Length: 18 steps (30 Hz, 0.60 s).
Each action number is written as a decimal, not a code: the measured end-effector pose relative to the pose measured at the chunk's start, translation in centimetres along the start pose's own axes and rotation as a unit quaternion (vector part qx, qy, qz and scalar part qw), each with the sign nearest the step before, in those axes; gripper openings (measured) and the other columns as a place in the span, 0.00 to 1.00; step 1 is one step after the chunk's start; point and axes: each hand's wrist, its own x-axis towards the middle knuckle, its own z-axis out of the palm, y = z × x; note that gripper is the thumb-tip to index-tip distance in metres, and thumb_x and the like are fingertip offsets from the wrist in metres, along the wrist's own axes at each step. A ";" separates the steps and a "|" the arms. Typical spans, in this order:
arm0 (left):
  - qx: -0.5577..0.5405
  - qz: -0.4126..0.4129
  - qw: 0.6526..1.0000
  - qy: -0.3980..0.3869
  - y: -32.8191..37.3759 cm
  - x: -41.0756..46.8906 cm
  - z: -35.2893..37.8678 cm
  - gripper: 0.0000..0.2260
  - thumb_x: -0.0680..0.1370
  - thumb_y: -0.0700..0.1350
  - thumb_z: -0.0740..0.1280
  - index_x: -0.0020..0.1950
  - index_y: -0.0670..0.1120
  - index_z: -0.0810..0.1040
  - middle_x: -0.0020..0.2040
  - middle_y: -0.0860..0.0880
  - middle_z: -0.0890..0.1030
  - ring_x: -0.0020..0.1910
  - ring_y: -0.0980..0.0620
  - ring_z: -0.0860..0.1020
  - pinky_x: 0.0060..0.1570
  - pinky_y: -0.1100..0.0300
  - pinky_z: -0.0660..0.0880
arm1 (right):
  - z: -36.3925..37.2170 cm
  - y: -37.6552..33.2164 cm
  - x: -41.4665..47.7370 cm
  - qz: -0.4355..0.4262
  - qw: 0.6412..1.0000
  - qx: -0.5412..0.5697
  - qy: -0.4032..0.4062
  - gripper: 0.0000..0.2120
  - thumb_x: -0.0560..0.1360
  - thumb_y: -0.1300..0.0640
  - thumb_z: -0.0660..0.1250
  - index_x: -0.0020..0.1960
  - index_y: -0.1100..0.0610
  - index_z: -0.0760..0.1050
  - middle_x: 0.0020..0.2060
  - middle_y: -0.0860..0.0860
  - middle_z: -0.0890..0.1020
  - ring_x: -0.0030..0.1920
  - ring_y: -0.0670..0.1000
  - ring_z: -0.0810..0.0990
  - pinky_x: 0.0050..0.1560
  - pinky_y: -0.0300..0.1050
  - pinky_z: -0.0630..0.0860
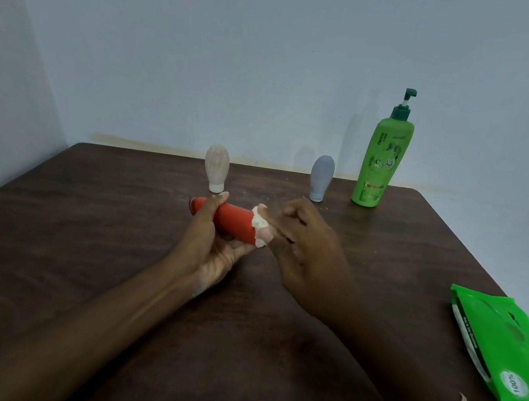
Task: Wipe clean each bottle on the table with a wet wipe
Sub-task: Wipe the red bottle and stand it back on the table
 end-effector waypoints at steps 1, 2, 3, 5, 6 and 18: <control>0.002 -0.001 1.000 0.002 -0.1 -0.1 0.1 0.26 0.79 0.47 0.70 0.73 0.41 0.64 0.60 0.34 0.80 0.51 0.38 0.85 0.36 0.44 0.82 | 0.1 0.1 0.0 -0.006 1.000 -0.030 0.003 0.17 0.77 0.57 0.69 0.66 0.56 0.77 0.49 0.47 0.74 0.45 0.42 0.73 0.45 0.28 0.68; 0.008 -0.003 1.000 0.004 -0.2 -0.3 0.2 0.26 0.79 0.47 0.70 0.73 0.41 0.64 0.59 0.34 0.81 0.51 0.38 0.85 0.36 0.44 0.82 | 0.2 0.3 0.1 0.004 0.999 -0.044 0.013 0.18 0.76 0.56 0.72 0.65 0.56 0.78 0.48 0.47 0.75 0.44 0.42 0.73 0.44 0.26 0.67; 0.017 -0.003 1.000 0.002 -0.4 -0.4 0.3 0.25 0.79 0.46 0.70 0.73 0.42 0.64 0.60 0.34 0.81 0.51 0.37 0.85 0.36 0.44 0.82 | 0.2 0.5 0.1 0.022 0.999 -0.042 0.025 0.17 0.74 0.56 0.73 0.62 0.56 0.80 0.46 0.47 0.76 0.43 0.42 0.72 0.43 0.26 0.67; 0.033 -0.001 0.999 -0.006 -0.5 -0.6 0.6 0.25 0.80 0.46 0.70 0.72 0.43 0.64 0.62 0.32 0.79 0.52 0.36 0.85 0.39 0.41 0.83 | 0.1 0.7 0.1 0.049 0.997 -0.029 0.052 0.11 0.73 0.55 0.74 0.55 0.58 0.83 0.41 0.47 0.77 0.40 0.42 0.72 0.40 0.26 0.66; 0.038 0.000 0.999 -0.011 -0.5 -0.7 0.8 0.24 0.80 0.46 0.69 0.72 0.44 0.63 0.62 0.32 0.78 0.53 0.35 0.85 0.42 0.39 0.83 | 0.0 0.7 0.1 0.058 0.996 -0.026 0.066 0.07 0.74 0.56 0.74 0.49 0.60 0.82 0.40 0.47 0.76 0.39 0.41 0.72 0.40 0.26 0.66; 0.034 -0.003 0.999 0.004 -0.8 -0.2 0.7 0.27 0.79 0.48 0.70 0.73 0.42 0.64 0.64 0.33 0.77 0.55 0.36 0.84 0.44 0.39 0.83 | -0.2 0.5 0.3 0.069 0.993 0.073 0.056 0.12 0.75 0.54 0.72 0.57 0.56 0.82 0.45 0.50 0.79 0.45 0.47 0.78 0.44 0.38 0.75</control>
